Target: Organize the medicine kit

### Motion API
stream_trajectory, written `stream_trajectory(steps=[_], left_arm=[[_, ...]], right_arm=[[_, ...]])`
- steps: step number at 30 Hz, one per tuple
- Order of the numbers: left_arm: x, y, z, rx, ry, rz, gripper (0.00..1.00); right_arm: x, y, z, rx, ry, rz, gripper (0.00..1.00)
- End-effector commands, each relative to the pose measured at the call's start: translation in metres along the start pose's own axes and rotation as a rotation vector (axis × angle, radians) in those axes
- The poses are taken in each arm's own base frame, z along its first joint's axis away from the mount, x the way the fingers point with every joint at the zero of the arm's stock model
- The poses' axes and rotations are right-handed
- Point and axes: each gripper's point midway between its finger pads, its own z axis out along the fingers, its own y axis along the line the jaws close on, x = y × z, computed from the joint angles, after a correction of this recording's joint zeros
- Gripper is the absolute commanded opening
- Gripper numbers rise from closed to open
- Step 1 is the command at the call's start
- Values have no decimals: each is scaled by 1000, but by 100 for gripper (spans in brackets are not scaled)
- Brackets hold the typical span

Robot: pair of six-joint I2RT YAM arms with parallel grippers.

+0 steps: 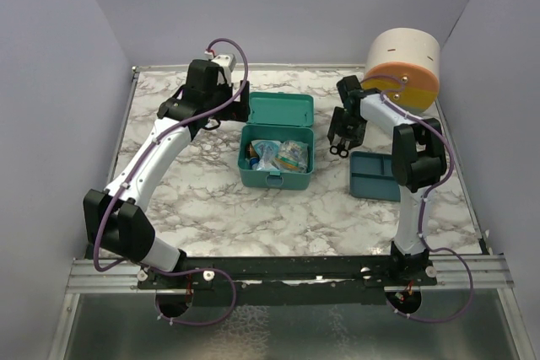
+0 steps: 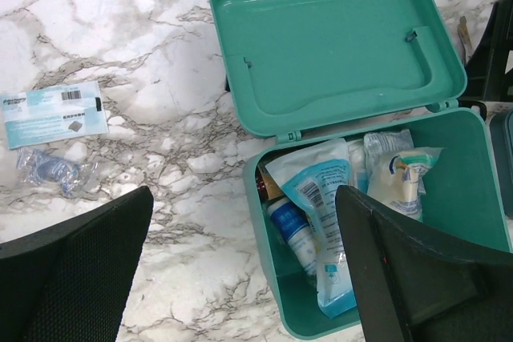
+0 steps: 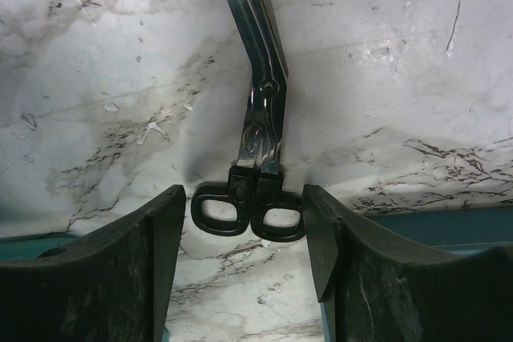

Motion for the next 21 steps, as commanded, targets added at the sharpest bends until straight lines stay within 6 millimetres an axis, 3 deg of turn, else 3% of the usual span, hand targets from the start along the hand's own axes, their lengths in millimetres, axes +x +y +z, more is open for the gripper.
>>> stream_trajectory(steps=[1,11,21], left_arm=[[-1,1,3,6,1,-11,99],[-2,3,4,9,3,-16,99],[-3,6,7,5,4,-11,99]], right_arm=[[10,-3,13,17,28,2,60],[11,-4,21,23,31,12,59],[26,-13,29,64,71,37,48]])
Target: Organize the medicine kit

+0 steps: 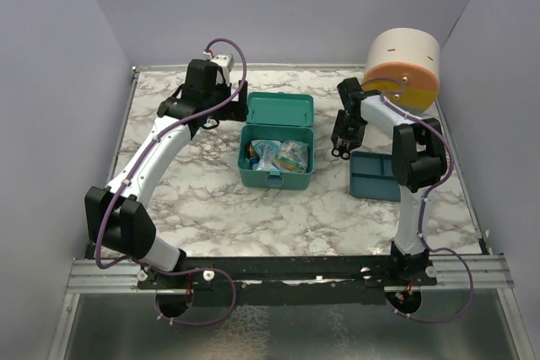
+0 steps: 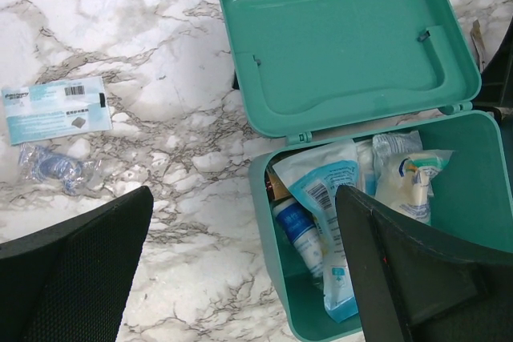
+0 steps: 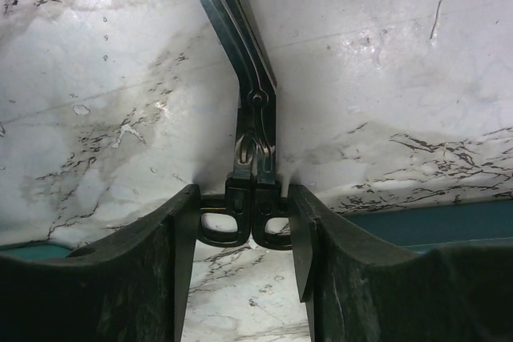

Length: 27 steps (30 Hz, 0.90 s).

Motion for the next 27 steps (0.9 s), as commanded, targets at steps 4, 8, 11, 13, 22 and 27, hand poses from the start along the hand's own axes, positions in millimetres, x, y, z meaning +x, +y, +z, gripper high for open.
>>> stream_trajectory(steps=[4,8,11,13,22,27], left_arm=[[-7,0,3,14,-11,-1,99],[-7,2,4,14,-12,-3,99],[-7,3,3,12,-14,-4,99],[-7,3,3,12,-14,-4,99],[-7,5,4,14,-15,-6,99],[-8,5,4,18,-16,-6,99]], right_arm=[[20,-10,26,56,63,23,46],[22,-13,29,69,71,21,38],[24,-15,31,76,77,15,27],[26,-16,33,79,82,13,19],[23,-14,29,71,68,9,1],[11,-10,16,54,31,6,1]])
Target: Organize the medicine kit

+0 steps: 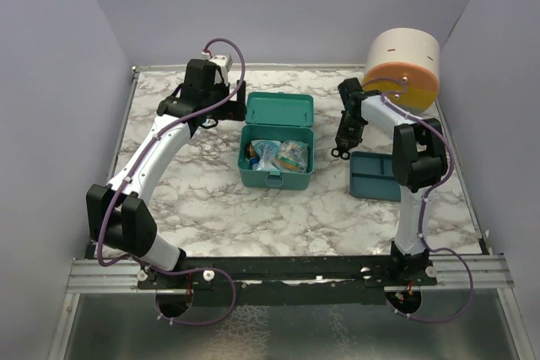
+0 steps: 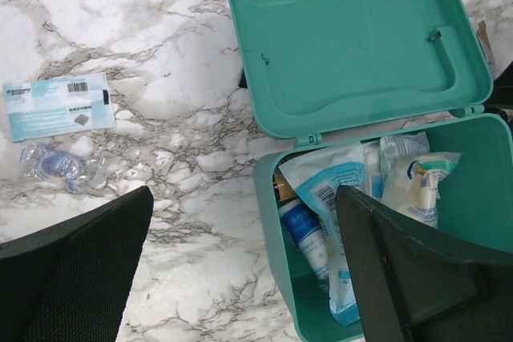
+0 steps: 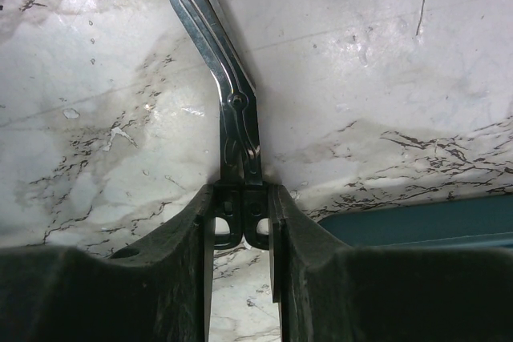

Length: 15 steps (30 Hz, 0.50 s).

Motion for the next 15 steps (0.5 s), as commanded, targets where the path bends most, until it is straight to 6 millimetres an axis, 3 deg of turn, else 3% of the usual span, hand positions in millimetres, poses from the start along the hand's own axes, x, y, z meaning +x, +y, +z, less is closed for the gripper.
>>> stream_trajectory(steps=[1,15], left_arm=[[-10,-4,0,30,-28,7,99],[-9,-5,0,40,-26,7,99]], right_arm=[[7,-5,13,34,22,-10,1],[-23,9,-33,-28,-68,-18,1]])
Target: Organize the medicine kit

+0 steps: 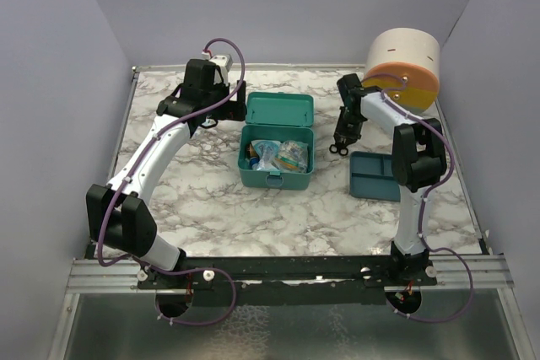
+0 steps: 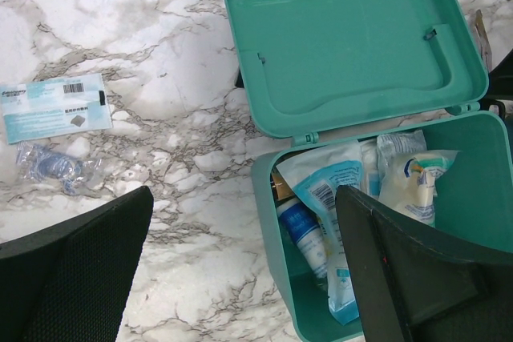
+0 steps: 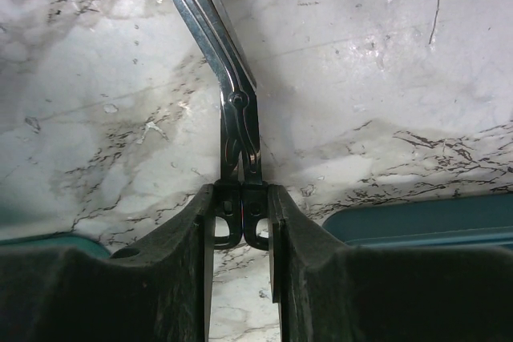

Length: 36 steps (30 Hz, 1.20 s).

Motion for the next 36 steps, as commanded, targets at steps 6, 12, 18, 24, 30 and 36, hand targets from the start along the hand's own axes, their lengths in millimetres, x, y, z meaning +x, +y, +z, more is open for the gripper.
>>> stream_trajectory(steps=[6,12,18,24,30,36], left_arm=[[-10,-4,1,29,-29,6,99],[-8,-5,3,32,-25,5,99],[-6,-5,6,38,-22,1,99],[-6,-7,8,46,-23,1,99],[-8,-7,9,51,-25,9,99],[-8,-8,11,56,-23,9,99]], right_arm=[[-17,2,-37,-16,-66,-25,1],[-18,-6,-60,-8,-84,-95,1],[-14,-20,-84,2,-106,-185,1],[2,-37,-97,26,-111,-114,1],[18,-51,-102,57,-120,13,1],[33,-67,-107,105,-139,199,1]])
